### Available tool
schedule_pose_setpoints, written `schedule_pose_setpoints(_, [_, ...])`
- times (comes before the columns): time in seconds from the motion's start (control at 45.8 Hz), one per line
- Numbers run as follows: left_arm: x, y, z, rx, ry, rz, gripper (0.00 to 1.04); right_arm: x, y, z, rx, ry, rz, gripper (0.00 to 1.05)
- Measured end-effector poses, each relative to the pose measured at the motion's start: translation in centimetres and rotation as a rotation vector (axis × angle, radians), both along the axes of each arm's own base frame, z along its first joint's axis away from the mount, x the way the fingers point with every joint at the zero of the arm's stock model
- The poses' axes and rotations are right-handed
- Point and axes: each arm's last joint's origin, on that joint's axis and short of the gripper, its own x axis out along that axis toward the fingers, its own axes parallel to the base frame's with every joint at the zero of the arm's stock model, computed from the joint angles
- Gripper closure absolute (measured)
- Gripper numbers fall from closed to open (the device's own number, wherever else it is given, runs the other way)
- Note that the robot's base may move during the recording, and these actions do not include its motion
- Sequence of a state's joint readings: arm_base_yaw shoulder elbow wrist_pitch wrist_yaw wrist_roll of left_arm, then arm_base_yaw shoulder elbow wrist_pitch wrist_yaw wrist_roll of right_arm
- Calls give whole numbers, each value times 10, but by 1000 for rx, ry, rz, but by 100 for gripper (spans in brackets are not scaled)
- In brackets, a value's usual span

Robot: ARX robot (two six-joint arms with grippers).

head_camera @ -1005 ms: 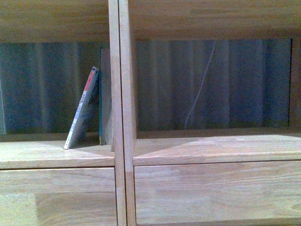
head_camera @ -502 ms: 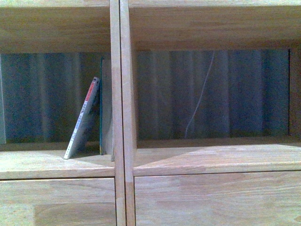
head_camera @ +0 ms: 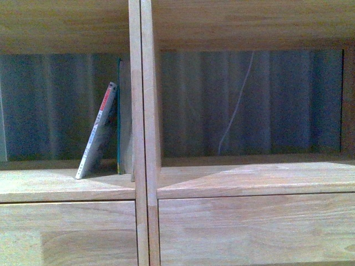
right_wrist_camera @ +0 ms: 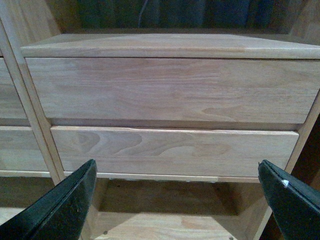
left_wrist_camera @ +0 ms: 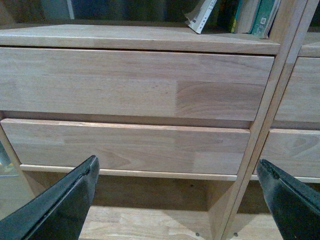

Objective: Organize books on shelf

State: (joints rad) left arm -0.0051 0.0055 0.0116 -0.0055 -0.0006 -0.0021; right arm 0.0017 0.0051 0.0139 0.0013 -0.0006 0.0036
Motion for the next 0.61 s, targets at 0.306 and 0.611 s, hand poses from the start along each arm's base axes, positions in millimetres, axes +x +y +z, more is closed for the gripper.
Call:
schedule_pose_setpoints(0.306, [0, 0, 0, 0, 0, 0, 7, 0, 0, 0, 0, 0, 0, 7])
schedule_pose_setpoints(0.611, [0, 0, 0, 0, 0, 0, 7, 0, 0, 0, 0, 0, 0, 7])
